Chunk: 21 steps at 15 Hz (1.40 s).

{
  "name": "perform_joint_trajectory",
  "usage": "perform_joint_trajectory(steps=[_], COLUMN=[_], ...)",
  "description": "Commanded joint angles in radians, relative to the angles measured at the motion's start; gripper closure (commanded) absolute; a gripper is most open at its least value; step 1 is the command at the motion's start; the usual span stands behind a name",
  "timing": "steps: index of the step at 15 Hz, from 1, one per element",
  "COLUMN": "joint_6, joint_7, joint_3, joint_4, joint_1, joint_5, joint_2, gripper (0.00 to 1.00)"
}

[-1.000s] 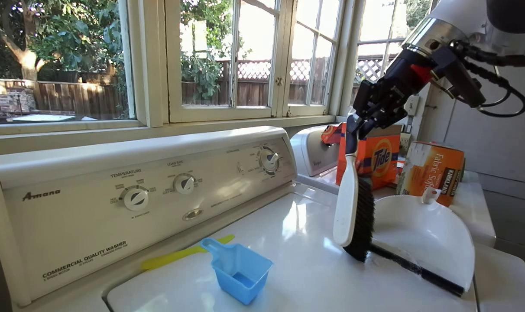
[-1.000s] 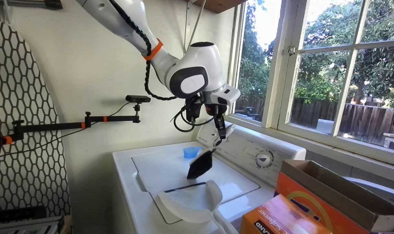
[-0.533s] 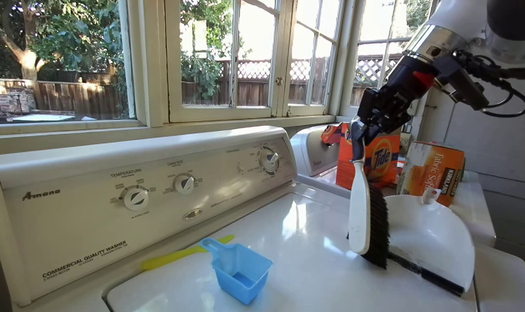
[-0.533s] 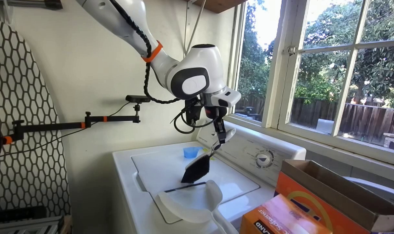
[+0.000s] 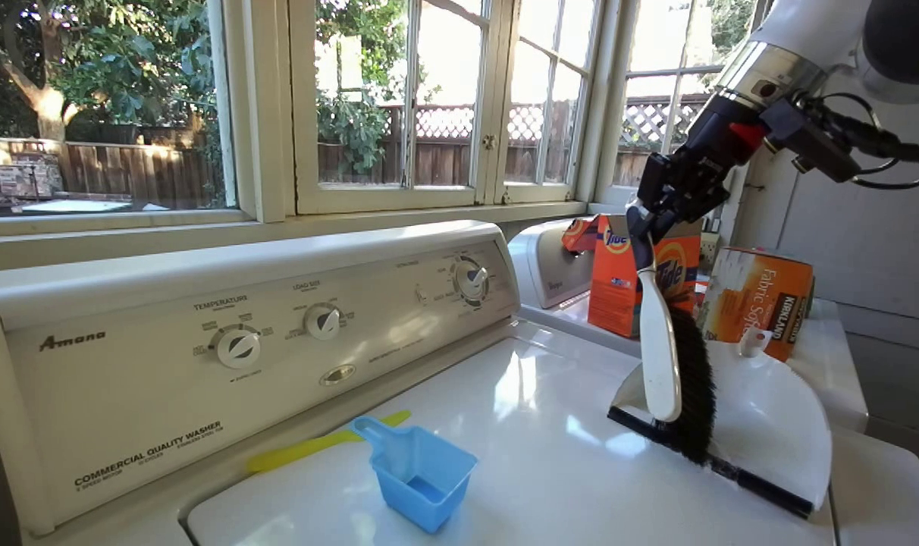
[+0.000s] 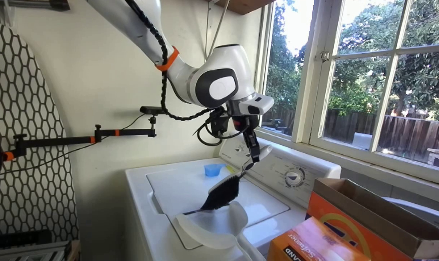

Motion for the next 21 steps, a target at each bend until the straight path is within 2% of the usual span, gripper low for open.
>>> perform_joint_trajectory(steps=[1, 10, 15, 21], joint_6=[-0.025, -0.009, -0.045, -0.120], joint_7=[0.048, -0.074, -0.126, -0.261], joint_3=[-0.003, 0.022, 0.030, 0.026], joint_4=[-0.034, -0.039, -0.036, -0.034], joint_1=[-0.017, -0.004, 0.011, 0.051], joint_5=[-0.059, 0.148, 0.234, 0.408], joint_2=[-0.064, -0.139, -0.156, -0.173], gripper=[0.93, 0.93, 0.93, 0.93])
